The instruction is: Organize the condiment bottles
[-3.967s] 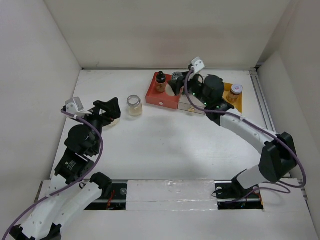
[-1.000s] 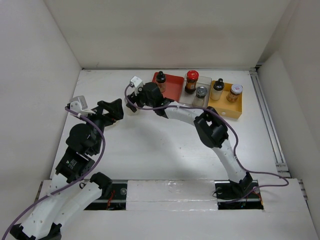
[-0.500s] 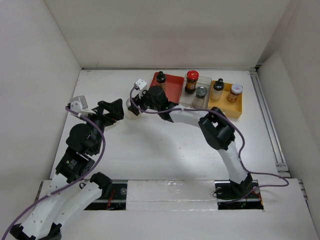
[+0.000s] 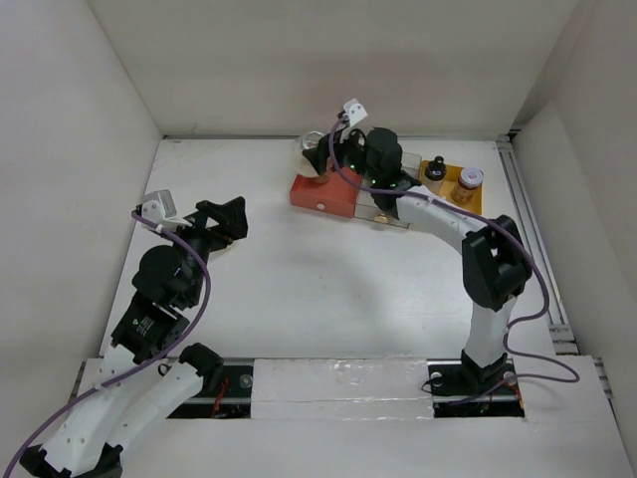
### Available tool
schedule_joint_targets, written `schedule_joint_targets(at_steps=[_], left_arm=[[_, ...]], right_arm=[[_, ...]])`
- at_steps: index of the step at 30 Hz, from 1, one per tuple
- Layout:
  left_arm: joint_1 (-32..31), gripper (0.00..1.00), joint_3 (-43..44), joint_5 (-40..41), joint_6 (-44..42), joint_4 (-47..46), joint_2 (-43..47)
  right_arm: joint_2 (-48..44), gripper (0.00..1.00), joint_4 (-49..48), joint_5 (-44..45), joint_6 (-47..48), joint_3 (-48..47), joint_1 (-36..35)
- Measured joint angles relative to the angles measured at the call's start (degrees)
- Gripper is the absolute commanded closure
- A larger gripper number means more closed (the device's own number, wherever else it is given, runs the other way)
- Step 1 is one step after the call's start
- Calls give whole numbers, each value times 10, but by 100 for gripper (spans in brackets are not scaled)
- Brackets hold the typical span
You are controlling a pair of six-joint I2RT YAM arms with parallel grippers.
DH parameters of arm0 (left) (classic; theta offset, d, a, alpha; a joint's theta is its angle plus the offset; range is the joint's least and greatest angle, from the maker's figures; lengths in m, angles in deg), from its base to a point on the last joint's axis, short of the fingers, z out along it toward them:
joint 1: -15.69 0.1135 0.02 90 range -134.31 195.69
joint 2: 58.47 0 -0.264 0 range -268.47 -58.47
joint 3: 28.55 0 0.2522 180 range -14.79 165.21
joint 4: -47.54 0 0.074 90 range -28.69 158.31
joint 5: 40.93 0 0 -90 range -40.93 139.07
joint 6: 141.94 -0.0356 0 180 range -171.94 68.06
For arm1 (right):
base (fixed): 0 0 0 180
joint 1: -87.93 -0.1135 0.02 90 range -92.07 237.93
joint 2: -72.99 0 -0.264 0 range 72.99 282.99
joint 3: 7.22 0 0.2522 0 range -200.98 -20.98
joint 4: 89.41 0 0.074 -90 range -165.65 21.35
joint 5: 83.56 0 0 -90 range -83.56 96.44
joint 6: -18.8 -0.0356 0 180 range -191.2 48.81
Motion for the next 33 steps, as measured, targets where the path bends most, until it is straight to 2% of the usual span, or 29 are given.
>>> schedule_joint_targets(at_steps=[8,15,23,24,26,28,29,32,33], left_arm=[[0,6,0,-4,0,0,0],[0,6,0,-4,0,0,0],[0,6,0,-4,0,0,0],[0,6,0,-4,0,0,-1],[0,6,0,-4,0,0,-2],[0,6,0,-4,0,0,-3],[0,6,0,-4,0,0,-4],[0,5,0,-4,0,0,-4],[0,5,0,-4,0,0,-4]], right_arm=[[26,51,38,24,-1,21,82],[37,51,56,33,6,34,85],[116,51,67,63,27,28,84],[118,49,66,64,27,24,84],[120,37,70,70,29,21,83],[120,21,71,73,30,20,82],[120,9,71,75,30,20,81],[118,0,70,81,36,18,78],[117,0,70,82,36,18,76]])
